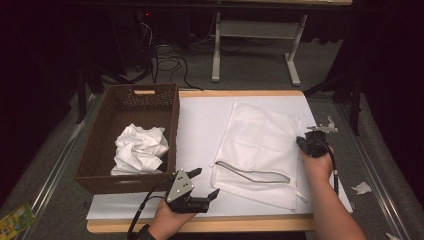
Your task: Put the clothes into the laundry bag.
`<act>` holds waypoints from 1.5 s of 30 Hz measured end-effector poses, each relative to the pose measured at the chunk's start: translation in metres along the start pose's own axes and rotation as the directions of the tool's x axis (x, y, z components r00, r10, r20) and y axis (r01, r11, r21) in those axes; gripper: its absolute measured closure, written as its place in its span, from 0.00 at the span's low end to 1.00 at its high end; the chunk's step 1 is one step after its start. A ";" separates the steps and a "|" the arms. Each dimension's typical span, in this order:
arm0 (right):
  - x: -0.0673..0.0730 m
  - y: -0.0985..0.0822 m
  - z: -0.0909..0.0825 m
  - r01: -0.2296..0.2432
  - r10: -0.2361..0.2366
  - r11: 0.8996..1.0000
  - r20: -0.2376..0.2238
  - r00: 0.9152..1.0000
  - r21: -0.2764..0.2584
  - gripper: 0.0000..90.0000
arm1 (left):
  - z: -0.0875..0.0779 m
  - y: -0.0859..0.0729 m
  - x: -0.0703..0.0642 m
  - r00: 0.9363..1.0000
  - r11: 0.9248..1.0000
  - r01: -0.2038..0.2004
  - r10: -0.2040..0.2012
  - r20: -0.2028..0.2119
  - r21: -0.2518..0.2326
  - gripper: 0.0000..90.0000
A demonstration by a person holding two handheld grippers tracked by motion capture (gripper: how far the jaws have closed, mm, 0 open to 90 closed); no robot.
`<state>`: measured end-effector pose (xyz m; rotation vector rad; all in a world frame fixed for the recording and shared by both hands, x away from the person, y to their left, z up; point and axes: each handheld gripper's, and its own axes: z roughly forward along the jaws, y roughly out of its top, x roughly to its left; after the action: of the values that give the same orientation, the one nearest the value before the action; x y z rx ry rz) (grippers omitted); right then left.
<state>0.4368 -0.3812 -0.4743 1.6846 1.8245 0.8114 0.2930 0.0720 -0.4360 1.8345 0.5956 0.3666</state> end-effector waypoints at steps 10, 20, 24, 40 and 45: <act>-0.015 -0.019 -0.020 -0.027 0.027 1.000 0.043 0.999 -0.005 0.99 | 0.001 0.000 0.001 1.000 1.000 0.004 -0.004 0.001 0.001 0.19; -0.020 -0.031 -0.035 -0.043 0.043 0.999 0.056 0.997 -0.010 0.99 | 0.003 -0.002 0.001 1.000 1.000 0.001 0.000 -0.007 0.017 0.19; -0.022 -0.032 -0.038 -0.046 0.046 0.999 0.045 0.998 0.000 0.87 | 0.004 -0.002 0.002 1.000 1.000 0.001 -0.001 -0.009 0.022 0.20; 0.045 -0.043 -0.112 0.044 -0.082 0.974 -0.167 0.983 -0.221 0.20 | 0.008 -0.003 0.005 0.999 0.997 -0.029 0.031 -0.039 0.073 0.19; 0.066 -0.064 -0.135 0.036 -0.097 0.963 -0.216 0.972 -0.268 0.15 | 0.010 -0.005 0.000 0.995 0.991 -0.078 0.084 -0.052 0.107 0.15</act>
<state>0.2897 -0.3285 -0.4276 1.4018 1.8157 1.2014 0.2976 0.0653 -0.4442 1.9583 0.5898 0.4503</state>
